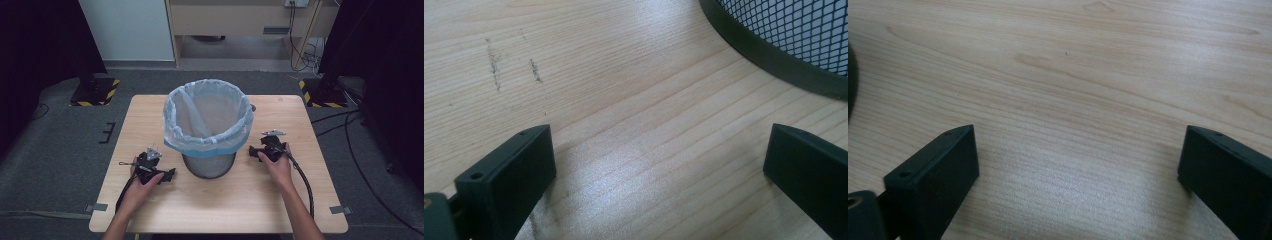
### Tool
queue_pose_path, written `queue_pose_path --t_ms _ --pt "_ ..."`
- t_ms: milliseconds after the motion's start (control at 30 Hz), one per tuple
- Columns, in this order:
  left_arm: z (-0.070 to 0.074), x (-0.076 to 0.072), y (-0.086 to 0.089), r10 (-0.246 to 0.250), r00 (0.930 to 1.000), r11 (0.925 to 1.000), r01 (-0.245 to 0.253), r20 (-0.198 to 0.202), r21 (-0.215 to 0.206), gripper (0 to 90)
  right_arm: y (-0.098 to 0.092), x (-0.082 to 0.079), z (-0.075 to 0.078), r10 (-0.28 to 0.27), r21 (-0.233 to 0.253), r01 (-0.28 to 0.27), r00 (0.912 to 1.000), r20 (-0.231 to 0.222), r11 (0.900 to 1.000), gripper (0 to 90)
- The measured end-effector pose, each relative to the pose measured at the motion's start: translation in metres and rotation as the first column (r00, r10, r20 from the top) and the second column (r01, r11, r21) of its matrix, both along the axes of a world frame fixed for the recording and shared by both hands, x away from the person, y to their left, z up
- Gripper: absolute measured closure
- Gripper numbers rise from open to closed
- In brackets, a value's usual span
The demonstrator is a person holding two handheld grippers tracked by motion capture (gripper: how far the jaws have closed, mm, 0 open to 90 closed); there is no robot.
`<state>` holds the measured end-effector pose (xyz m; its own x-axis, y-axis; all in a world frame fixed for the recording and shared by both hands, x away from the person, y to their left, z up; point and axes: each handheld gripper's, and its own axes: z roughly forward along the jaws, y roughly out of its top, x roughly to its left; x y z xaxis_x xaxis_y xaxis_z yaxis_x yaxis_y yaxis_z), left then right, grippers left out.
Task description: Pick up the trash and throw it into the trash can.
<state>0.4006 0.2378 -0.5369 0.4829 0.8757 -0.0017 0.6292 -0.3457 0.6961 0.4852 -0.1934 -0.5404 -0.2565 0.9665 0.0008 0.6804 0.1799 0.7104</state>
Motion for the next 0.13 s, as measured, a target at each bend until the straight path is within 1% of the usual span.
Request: queue_pose_path --t_ms 133 --pt "0.0000 0.0000 0.0000 -0.002 1.0000 1.0000 0.002 0.000 0.000 0.0 -0.0006 -0.0008 -0.0002 -0.008 -0.002 0.008 1.0000 -0.001 1.000 0.3"
